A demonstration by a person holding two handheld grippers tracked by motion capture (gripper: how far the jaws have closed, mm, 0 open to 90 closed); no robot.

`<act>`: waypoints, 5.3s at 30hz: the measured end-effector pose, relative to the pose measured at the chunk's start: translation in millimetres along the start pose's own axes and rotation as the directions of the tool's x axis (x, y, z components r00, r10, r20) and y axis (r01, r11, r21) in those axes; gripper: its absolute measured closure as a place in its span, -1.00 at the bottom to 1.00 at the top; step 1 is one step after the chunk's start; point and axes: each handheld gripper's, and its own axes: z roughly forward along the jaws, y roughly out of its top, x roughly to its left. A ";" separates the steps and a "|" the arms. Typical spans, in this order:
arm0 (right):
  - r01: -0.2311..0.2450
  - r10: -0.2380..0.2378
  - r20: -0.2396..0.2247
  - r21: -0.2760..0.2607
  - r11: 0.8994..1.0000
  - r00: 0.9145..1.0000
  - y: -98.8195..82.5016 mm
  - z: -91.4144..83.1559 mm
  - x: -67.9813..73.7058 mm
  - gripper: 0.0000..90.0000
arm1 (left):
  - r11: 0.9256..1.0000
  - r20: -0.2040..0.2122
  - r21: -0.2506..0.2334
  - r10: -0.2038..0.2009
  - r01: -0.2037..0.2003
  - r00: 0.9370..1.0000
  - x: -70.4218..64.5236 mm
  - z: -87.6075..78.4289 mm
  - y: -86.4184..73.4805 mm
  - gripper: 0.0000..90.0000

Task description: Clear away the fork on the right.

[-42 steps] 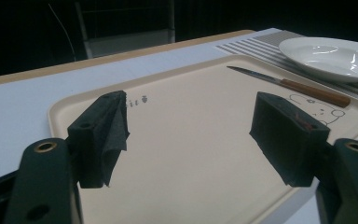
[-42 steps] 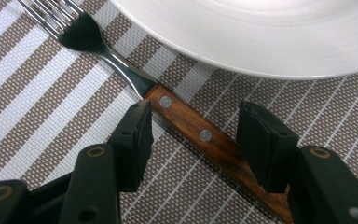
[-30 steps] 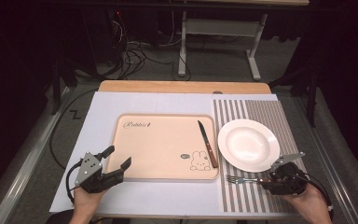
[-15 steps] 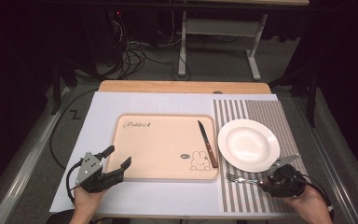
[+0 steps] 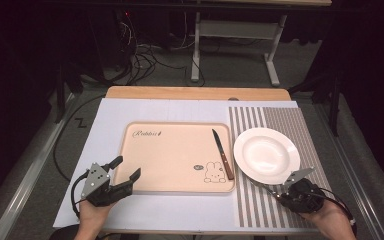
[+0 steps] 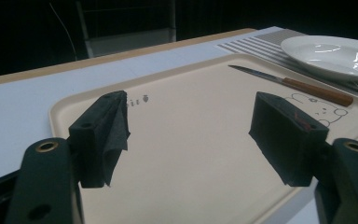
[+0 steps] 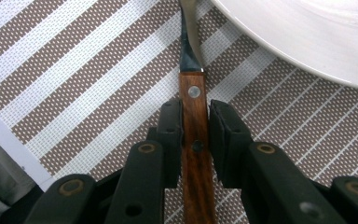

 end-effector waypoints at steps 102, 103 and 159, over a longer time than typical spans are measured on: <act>0.013 -0.037 -0.105 -0.221 0.975 0.994 120.6 -2.9 34.5 0.75 | 1.000 0.002 0.001 0.000 0.000 1.000 1.2 -0.3 -0.3 -0.35; 0.013 -0.037 -0.105 -0.221 0.975 0.994 120.6 -2.9 34.5 0.75 | 1.000 0.002 0.002 0.000 0.000 1.000 1.4 -0.3 -0.3 -0.35; -0.099 0.084 -0.099 -0.159 0.982 0.992 200.6 54.5 52.4 0.75 | 1.000 0.007 0.004 0.001 -0.001 1.000 1.7 0.7 -0.4 -0.35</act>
